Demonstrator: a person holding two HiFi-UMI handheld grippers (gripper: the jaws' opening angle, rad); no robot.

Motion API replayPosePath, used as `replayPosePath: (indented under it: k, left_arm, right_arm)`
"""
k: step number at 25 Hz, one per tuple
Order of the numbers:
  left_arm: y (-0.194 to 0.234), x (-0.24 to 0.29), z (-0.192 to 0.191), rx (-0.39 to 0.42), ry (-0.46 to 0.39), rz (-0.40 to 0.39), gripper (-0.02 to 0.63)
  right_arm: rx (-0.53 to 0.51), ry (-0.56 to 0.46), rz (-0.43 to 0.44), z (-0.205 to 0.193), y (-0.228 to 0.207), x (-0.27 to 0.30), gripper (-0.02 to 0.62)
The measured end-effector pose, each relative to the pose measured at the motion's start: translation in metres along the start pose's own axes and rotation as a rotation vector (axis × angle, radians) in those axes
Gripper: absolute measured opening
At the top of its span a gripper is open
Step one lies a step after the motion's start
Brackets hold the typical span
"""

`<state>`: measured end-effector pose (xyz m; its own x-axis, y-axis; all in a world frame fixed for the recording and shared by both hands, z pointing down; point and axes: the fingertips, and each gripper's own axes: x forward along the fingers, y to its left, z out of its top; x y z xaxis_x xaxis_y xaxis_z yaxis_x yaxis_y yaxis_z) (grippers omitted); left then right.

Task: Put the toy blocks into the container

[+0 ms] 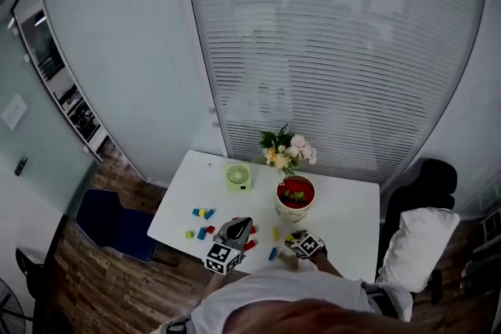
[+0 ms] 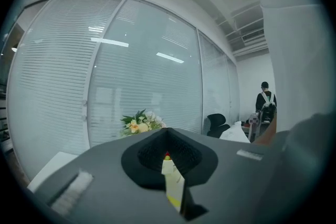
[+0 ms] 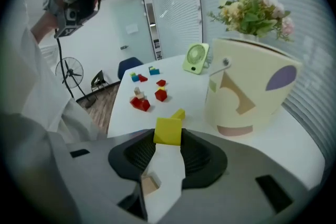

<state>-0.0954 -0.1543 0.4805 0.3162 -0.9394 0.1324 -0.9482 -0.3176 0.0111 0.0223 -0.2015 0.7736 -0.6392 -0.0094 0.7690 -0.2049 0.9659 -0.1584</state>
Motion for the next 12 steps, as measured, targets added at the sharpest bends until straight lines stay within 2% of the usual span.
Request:
replayPosePath:
  k: [5,8,12]
  left_arm:
    - [-0.006,0.036,0.016,0.057,-0.016,-0.107,-0.002]
    - [-0.009,0.055,0.025,0.073,-0.031,-0.155,-0.002]
    - [-0.002,0.079,0.018,0.076,-0.014,-0.184,-0.002]
  right_arm:
    - [0.145,-0.28,-0.097,0.04,-0.032,-0.061,0.149]
    - [0.175,-0.41,-0.176,0.054,-0.055,-0.102,0.149]
    - [0.197,-0.569,-0.264,0.073,-0.079,-0.155,0.149]
